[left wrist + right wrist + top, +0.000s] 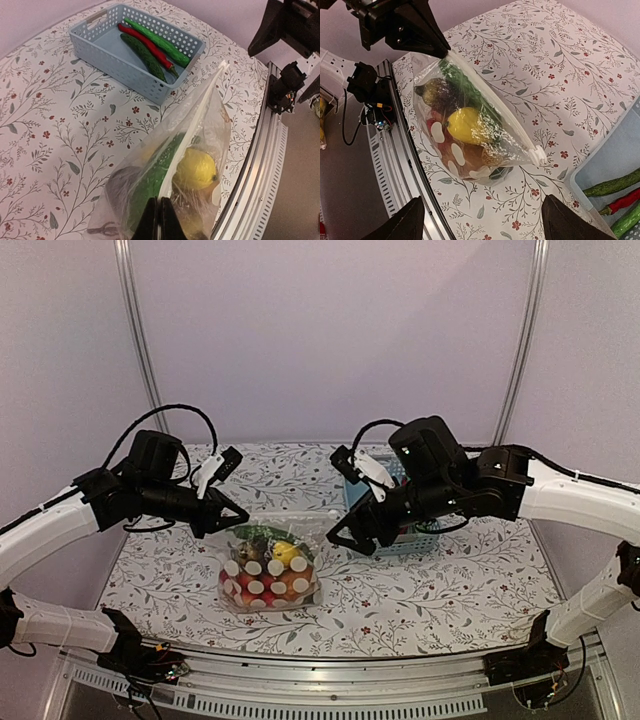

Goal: Place the food in the zip-top bag and seal the zipper
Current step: Zip the zipper on the zipper food storage bag, then place the zipper food storage bag at the center of the board.

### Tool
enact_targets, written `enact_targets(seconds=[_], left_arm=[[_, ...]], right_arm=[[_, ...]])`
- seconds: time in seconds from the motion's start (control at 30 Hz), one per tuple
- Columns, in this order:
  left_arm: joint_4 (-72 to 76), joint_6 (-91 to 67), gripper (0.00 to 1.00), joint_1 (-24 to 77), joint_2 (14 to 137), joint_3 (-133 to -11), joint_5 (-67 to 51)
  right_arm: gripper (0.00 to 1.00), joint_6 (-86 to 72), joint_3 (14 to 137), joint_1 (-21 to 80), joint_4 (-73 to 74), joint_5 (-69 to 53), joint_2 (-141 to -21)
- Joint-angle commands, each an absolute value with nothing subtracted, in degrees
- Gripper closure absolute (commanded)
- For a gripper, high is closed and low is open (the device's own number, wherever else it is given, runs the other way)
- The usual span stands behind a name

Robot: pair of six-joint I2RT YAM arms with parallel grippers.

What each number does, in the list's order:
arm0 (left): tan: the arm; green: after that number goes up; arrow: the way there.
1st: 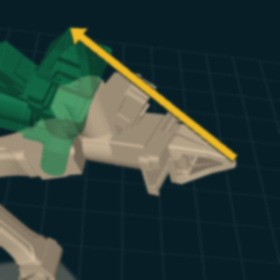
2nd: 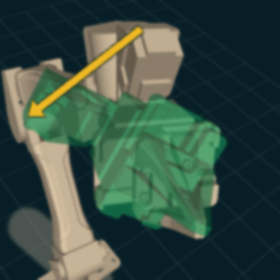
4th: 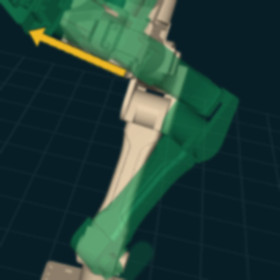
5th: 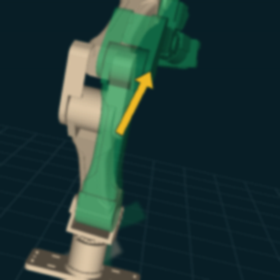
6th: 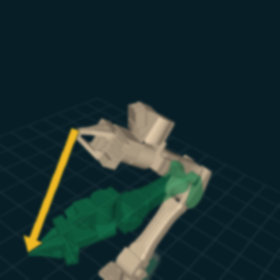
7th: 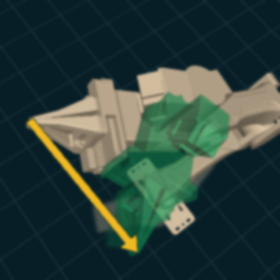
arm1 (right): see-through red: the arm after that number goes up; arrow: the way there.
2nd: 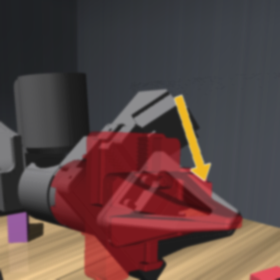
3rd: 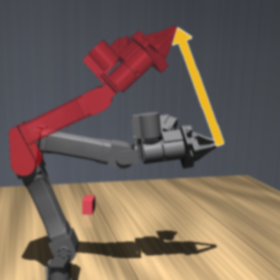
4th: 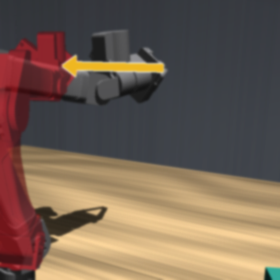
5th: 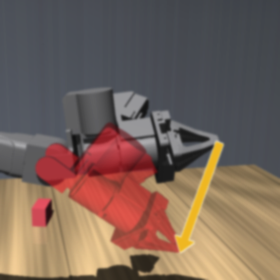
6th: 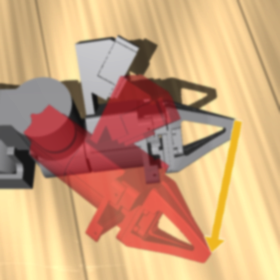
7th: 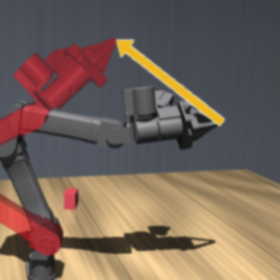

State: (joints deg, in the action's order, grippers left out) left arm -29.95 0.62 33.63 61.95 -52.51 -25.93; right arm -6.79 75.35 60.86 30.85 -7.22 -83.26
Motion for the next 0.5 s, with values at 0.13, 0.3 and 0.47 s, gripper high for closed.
enact_targets(seconds=[0.13, 0.3, 0.47], left_arm=[[-29.9, -1.3, 1.00, 33.0, 61.5, -53.1, -26.5], [-27.5, -8.4, 1.00, 33.0, 62.2, -54.3, -22.2], [-18.2, -15.5, 1.00, 33.0, 61.5, -53.0, -20.4]], right_arm=[[0.13, -12.7, 73.6, 57.0, 31.4, 5.6, -79.2], [0.10, -17.9, 71.1, 52.1, 30.7, 7.8, -78.6], [0.09, -22.0, 67.4, 48.1, 29.1, 9.5, -77.5]])
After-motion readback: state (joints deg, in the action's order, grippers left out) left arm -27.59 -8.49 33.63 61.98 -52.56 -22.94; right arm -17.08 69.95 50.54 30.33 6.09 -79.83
